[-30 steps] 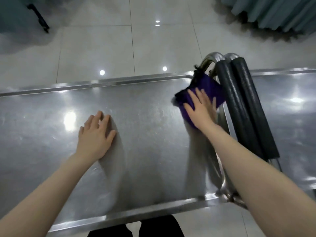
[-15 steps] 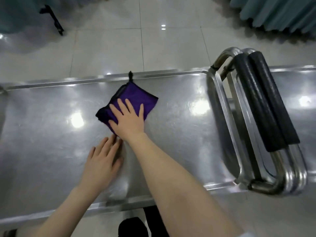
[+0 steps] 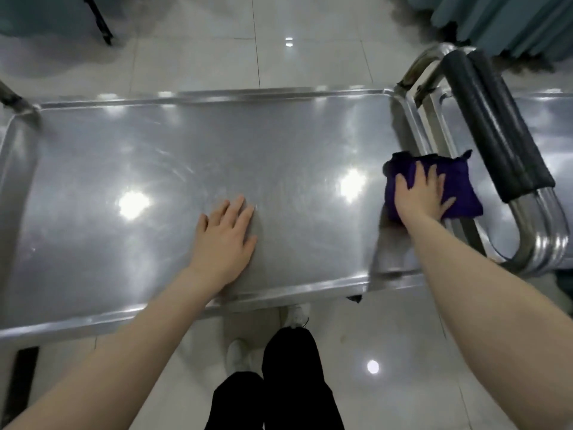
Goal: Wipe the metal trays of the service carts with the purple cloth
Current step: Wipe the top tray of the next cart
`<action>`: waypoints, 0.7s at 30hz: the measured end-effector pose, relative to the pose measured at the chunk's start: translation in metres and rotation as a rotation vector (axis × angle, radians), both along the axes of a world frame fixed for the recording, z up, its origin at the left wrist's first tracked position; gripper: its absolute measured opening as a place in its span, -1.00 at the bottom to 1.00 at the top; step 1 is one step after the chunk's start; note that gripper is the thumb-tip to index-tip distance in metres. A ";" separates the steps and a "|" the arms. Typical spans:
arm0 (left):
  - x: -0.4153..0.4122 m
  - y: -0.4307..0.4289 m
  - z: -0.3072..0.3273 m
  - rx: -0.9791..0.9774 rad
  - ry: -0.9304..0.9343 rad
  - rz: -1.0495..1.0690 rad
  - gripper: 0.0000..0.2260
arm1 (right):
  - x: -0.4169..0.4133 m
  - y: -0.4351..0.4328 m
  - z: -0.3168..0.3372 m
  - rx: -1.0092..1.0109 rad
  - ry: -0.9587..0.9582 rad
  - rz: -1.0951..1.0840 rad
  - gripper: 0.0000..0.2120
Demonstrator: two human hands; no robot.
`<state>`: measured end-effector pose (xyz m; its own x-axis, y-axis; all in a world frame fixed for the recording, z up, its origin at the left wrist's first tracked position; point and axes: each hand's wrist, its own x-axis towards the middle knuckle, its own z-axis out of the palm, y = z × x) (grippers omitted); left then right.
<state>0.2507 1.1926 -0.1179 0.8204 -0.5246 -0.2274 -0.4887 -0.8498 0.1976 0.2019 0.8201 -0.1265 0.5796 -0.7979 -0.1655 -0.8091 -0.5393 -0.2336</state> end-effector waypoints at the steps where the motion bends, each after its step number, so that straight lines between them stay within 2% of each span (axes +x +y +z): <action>1: -0.006 0.006 0.000 -0.004 0.007 -0.016 -0.48 | 0.007 0.023 0.000 0.013 -0.012 -0.036 -0.43; 3: -0.020 0.020 0.000 -0.025 0.018 -0.029 -0.48 | 0.026 0.077 0.001 0.018 -0.032 0.067 -0.44; 9: -0.057 0.058 0.004 -0.081 -0.003 -0.074 -0.51 | 0.052 0.257 0.002 0.060 -0.019 0.712 -0.44; 12: -0.066 0.069 0.005 -0.071 -0.012 -0.073 -0.51 | 0.048 0.278 0.000 0.084 0.004 0.868 -0.46; 15: -0.071 0.072 0.004 -0.082 -0.019 -0.058 -0.53 | 0.034 0.231 0.000 0.073 -0.028 0.842 -0.46; 21: -0.082 0.057 0.002 -0.077 -0.012 0.095 -0.52 | -0.051 0.048 0.005 0.024 -0.048 0.398 -0.45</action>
